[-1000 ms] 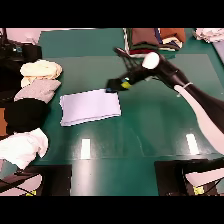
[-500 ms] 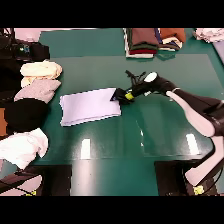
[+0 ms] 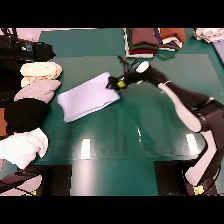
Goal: Fold the shirts.
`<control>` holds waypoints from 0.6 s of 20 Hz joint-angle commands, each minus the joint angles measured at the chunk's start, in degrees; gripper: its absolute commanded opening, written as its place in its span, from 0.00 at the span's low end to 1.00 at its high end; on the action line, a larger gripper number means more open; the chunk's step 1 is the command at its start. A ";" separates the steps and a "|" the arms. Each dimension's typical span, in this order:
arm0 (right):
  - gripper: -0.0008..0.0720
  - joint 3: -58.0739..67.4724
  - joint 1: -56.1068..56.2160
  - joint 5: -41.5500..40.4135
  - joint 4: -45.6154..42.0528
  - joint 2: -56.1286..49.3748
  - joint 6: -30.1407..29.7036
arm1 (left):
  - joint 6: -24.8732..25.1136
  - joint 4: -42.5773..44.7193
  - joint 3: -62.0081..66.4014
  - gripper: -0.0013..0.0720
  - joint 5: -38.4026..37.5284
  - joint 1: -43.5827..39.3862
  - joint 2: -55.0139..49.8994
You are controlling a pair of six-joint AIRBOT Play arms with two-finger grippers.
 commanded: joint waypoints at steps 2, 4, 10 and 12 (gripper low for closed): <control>0.03 1.57 -12.33 8.31 -20.11 9.75 5.49 | 0.52 -1.53 0.00 0.05 0.24 0.00 0.04; 0.03 -1.62 -19.96 9.62 -25.05 15.67 6.86 | 0.74 -1.60 0.00 0.05 0.76 0.00 0.04; 0.03 -19.37 -46.84 6.01 -30.86 32.85 6.88 | 0.70 -1.81 0.00 0.05 0.83 0.00 0.04; 0.03 -23.80 -56.54 4.81 -30.95 37.09 6.88 | 0.68 -1.97 0.00 0.05 0.83 0.00 0.04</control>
